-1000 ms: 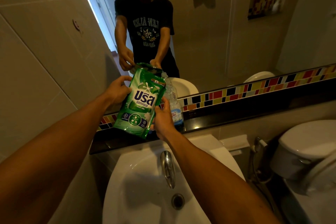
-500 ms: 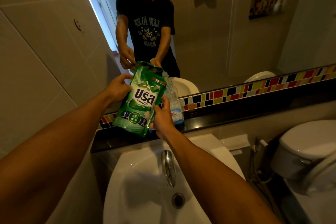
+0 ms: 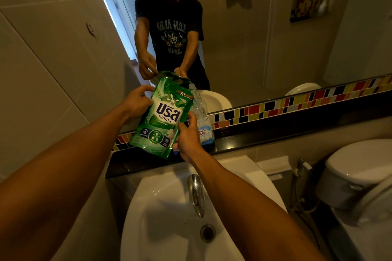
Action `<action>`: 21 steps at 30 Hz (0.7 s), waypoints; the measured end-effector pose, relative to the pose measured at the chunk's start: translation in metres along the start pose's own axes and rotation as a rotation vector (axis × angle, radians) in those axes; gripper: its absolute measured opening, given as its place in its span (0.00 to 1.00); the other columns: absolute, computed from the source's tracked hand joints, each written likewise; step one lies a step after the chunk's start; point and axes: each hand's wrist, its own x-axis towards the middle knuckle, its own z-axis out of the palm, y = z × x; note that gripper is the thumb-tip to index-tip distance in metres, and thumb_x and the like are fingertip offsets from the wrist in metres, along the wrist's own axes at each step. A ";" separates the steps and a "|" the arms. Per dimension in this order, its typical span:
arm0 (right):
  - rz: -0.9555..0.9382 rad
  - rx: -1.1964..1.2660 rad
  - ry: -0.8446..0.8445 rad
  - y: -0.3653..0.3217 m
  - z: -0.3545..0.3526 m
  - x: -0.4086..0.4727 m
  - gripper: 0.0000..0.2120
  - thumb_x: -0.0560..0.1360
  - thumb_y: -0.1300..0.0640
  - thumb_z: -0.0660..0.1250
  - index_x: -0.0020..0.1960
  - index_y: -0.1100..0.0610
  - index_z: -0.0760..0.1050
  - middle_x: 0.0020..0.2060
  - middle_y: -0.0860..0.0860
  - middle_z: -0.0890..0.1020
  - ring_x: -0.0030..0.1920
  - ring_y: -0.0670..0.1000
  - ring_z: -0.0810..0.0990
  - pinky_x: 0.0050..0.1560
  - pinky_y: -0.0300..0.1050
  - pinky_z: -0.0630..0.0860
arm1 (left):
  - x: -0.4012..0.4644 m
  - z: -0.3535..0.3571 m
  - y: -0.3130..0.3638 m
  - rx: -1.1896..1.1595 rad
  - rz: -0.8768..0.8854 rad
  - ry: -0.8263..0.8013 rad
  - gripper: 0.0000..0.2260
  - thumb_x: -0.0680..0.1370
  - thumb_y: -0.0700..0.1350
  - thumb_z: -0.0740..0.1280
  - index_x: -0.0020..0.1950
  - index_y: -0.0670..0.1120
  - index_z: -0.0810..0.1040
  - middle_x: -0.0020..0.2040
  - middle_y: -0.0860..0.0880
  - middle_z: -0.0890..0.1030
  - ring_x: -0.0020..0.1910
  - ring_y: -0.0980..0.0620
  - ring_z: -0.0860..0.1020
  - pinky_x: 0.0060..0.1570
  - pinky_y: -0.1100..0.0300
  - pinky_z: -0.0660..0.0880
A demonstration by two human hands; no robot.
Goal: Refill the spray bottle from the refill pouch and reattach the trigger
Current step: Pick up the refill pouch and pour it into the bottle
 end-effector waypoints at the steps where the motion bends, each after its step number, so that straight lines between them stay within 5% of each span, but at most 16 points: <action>1: -0.001 0.005 -0.002 0.000 0.000 0.000 0.23 0.84 0.57 0.60 0.72 0.35 0.64 0.61 0.54 0.84 0.56 0.61 0.86 0.37 0.52 0.84 | 0.000 0.000 0.001 -0.003 0.000 -0.003 0.19 0.80 0.34 0.62 0.69 0.49 0.70 0.44 0.44 0.79 0.37 0.50 0.78 0.33 0.58 0.74; 21: -0.007 -0.012 -0.006 0.000 0.003 0.000 0.21 0.86 0.56 0.59 0.73 0.36 0.63 0.63 0.55 0.83 0.58 0.61 0.85 0.40 0.57 0.86 | -0.001 -0.006 0.003 0.039 0.006 0.010 0.19 0.80 0.35 0.62 0.69 0.49 0.70 0.42 0.45 0.78 0.34 0.52 0.77 0.30 0.60 0.72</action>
